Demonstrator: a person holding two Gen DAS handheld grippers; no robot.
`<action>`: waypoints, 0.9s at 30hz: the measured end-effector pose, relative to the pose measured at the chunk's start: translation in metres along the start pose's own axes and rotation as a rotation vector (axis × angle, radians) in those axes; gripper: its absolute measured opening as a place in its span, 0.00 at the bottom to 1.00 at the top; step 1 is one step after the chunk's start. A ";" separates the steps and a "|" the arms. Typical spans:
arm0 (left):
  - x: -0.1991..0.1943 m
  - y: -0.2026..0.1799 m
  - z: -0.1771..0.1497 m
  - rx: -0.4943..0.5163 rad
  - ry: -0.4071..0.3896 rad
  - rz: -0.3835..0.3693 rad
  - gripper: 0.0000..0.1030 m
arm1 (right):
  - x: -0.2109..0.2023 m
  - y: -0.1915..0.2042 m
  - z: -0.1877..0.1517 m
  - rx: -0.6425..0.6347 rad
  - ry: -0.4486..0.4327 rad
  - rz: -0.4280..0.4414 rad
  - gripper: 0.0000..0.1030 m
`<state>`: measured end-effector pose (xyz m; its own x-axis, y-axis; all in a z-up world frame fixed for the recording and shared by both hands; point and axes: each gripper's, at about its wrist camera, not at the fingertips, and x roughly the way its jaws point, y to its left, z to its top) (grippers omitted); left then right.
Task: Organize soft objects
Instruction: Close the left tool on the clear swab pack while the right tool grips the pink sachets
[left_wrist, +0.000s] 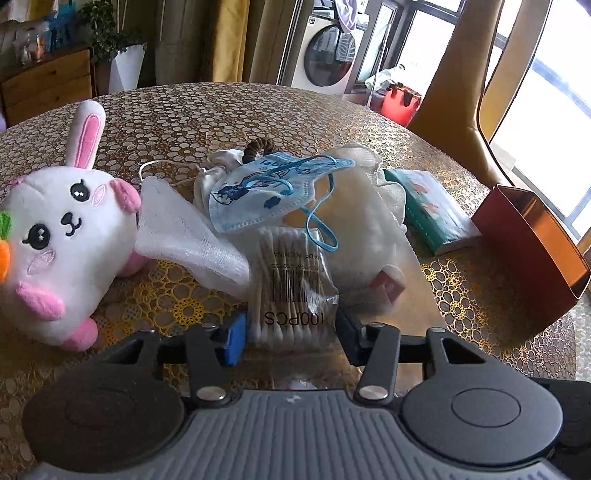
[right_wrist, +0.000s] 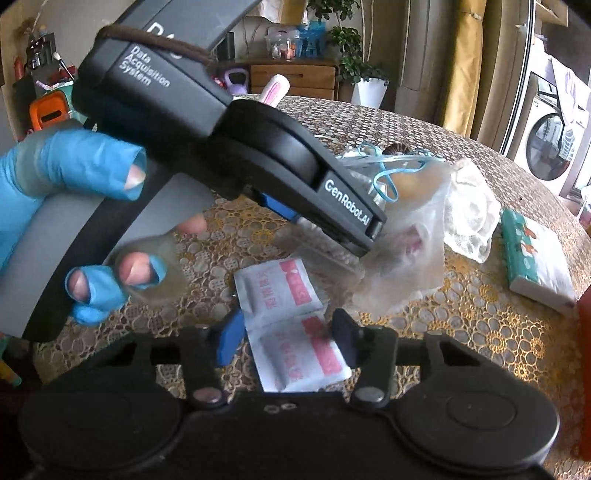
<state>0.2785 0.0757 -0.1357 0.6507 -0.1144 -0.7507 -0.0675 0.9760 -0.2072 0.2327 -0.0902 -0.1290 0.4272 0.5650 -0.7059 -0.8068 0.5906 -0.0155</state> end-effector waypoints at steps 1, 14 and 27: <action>-0.001 0.000 -0.001 0.002 -0.001 0.005 0.48 | 0.000 0.000 0.000 0.000 0.000 -0.003 0.43; -0.023 0.003 -0.010 0.001 -0.023 0.027 0.42 | -0.017 -0.005 -0.003 0.053 -0.036 -0.033 0.03; -0.062 0.002 -0.022 0.024 -0.035 0.013 0.42 | -0.050 0.008 -0.006 0.027 -0.085 -0.078 0.01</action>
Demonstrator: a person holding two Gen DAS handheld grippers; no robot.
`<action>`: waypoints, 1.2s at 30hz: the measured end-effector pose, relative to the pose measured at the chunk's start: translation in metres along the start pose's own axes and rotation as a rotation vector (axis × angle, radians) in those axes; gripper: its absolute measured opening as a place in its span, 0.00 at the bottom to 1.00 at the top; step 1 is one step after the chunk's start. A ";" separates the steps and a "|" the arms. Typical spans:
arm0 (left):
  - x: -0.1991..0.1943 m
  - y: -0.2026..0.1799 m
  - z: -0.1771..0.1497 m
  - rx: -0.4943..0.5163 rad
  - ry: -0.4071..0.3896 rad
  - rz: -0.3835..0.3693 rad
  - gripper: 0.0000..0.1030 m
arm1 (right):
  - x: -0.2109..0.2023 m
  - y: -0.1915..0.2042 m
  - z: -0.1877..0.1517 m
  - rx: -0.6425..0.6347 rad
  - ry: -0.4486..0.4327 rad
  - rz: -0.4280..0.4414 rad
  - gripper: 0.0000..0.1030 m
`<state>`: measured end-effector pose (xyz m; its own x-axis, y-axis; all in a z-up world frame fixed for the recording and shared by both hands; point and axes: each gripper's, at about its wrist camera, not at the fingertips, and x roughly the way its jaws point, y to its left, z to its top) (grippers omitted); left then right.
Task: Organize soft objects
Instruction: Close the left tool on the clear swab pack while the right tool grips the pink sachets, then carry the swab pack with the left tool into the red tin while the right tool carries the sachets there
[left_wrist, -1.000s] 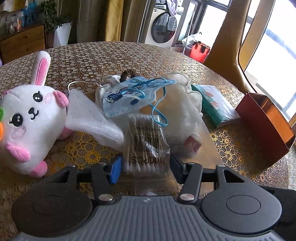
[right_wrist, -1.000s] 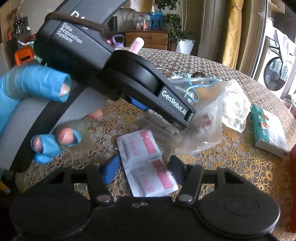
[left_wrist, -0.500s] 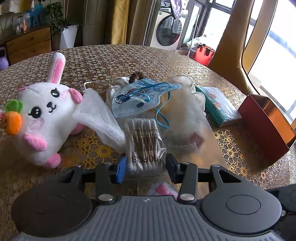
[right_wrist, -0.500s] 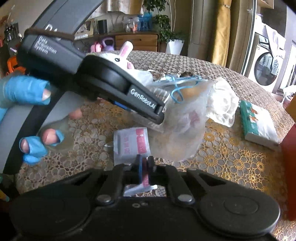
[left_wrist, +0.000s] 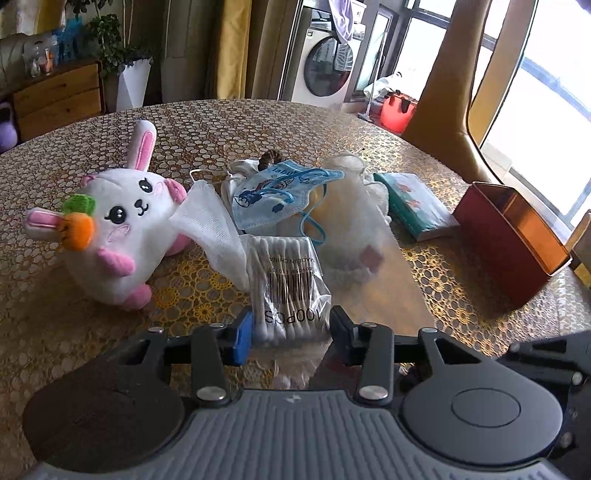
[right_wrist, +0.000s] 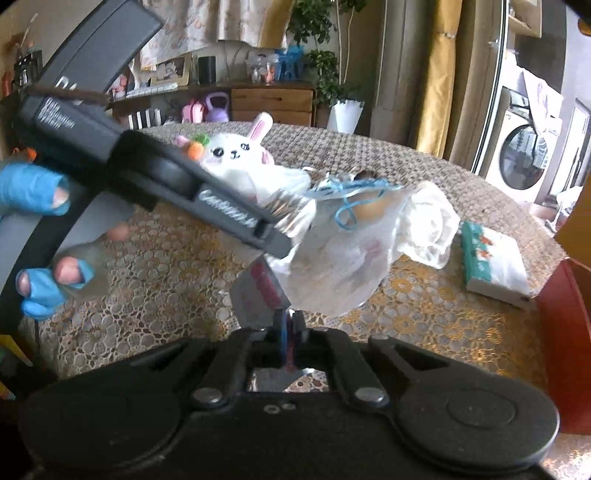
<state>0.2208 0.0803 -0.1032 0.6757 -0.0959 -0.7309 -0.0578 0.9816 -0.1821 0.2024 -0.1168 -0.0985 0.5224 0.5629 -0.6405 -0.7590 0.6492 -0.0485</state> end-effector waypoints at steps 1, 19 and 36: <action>-0.004 -0.001 -0.001 0.001 -0.002 -0.001 0.42 | -0.004 0.000 0.000 -0.001 -0.006 -0.010 0.01; -0.052 -0.059 0.016 0.126 -0.050 -0.047 0.42 | -0.088 -0.058 0.014 0.074 -0.127 -0.209 0.01; -0.007 -0.198 0.060 0.339 -0.019 -0.161 0.42 | -0.132 -0.190 -0.001 0.305 -0.181 -0.384 0.01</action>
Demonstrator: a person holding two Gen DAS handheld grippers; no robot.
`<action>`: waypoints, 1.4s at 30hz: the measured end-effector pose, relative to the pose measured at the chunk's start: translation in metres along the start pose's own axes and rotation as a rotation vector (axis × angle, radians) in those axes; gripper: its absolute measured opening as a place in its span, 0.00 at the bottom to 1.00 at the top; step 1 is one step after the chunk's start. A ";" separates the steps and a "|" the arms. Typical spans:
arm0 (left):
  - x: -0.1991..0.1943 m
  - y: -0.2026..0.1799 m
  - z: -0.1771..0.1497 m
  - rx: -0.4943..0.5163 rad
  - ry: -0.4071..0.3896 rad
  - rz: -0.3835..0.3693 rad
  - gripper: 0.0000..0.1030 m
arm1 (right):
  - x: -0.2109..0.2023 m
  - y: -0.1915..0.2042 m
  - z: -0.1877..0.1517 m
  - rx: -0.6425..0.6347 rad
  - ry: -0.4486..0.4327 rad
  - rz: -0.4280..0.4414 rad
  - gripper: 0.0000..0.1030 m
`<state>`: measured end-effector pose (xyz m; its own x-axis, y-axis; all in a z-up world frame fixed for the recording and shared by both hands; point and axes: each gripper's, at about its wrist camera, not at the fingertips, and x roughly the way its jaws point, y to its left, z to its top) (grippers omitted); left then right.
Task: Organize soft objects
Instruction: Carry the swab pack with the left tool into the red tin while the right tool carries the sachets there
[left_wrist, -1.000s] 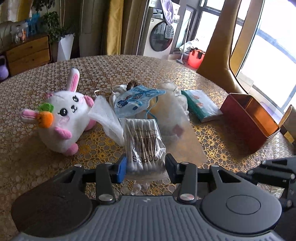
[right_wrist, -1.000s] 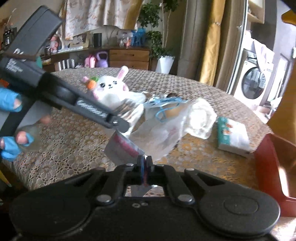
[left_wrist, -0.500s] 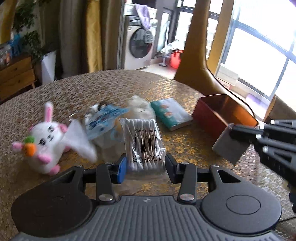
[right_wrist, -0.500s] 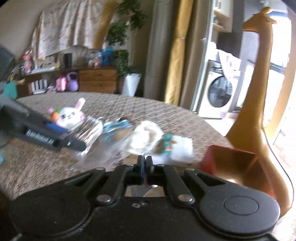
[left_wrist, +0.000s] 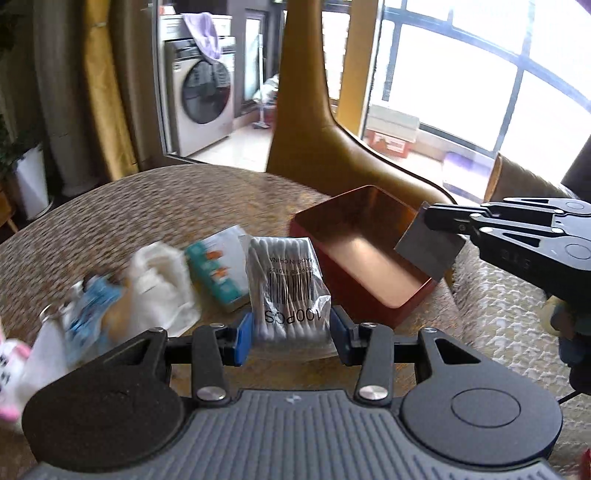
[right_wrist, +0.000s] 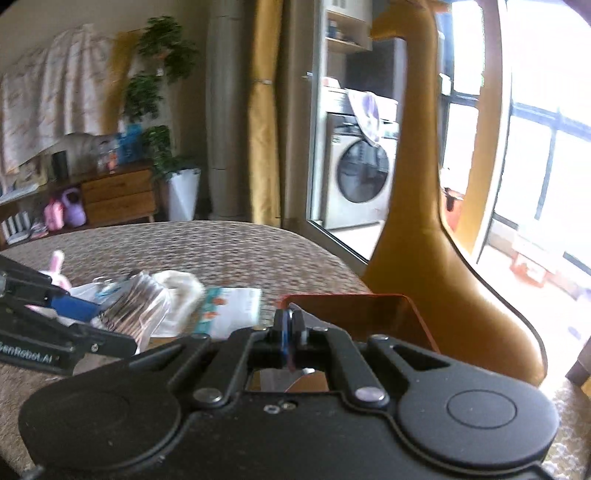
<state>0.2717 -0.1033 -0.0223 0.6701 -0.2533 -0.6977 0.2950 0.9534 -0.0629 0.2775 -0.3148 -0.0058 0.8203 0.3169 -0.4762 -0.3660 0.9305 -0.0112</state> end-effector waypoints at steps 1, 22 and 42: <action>0.007 -0.006 0.005 0.006 0.007 -0.007 0.42 | 0.003 -0.008 -0.001 0.012 0.003 -0.007 0.01; 0.155 -0.065 0.081 0.009 0.146 -0.097 0.42 | 0.055 -0.074 -0.037 0.098 0.086 -0.036 0.01; 0.224 -0.078 0.077 0.022 0.272 -0.077 0.43 | 0.075 -0.072 -0.048 0.076 0.223 -0.042 0.04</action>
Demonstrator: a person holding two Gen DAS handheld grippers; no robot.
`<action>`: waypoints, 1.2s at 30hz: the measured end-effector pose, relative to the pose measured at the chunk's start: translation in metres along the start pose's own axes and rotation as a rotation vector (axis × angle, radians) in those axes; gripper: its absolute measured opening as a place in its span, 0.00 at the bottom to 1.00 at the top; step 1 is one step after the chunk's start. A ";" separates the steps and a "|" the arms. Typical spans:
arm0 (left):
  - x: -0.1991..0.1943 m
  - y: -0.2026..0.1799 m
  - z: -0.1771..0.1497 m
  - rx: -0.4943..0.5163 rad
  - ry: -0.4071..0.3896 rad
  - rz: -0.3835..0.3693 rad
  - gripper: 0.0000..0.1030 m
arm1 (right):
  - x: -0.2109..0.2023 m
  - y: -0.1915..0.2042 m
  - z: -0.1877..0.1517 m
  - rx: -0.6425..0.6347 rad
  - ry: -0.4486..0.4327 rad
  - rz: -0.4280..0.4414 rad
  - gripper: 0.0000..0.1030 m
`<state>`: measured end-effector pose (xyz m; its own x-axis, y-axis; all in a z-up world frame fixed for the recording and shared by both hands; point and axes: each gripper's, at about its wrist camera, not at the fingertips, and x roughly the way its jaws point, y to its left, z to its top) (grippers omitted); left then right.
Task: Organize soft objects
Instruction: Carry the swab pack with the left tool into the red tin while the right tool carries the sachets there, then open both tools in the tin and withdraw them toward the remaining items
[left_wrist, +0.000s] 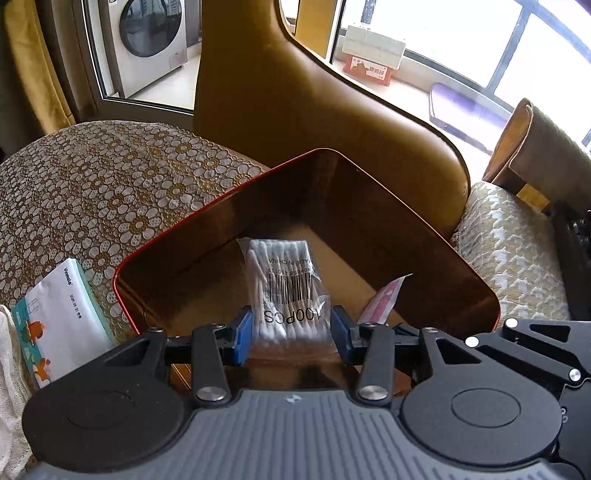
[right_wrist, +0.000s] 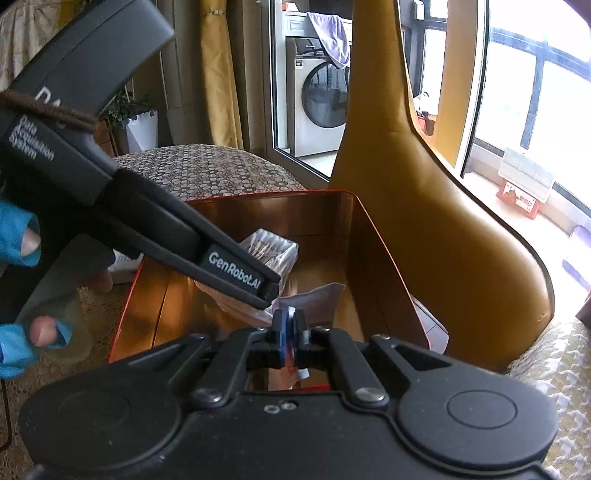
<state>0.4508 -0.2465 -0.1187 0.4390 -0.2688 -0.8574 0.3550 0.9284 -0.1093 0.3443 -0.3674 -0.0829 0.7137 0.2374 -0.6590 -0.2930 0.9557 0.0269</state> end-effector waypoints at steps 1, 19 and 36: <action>0.001 0.000 0.000 -0.002 0.003 -0.002 0.43 | 0.000 0.000 0.000 0.001 0.004 0.002 0.05; -0.030 0.001 -0.005 0.013 -0.074 0.009 0.60 | -0.013 -0.001 0.003 0.020 0.006 0.011 0.23; -0.126 0.010 -0.031 0.036 -0.212 0.026 0.60 | -0.069 0.024 0.015 0.036 -0.066 0.000 0.29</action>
<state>0.3731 -0.1956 -0.0274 0.6108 -0.2963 -0.7343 0.3686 0.9271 -0.0675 0.2975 -0.3580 -0.0252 0.7546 0.2475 -0.6077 -0.2710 0.9610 0.0548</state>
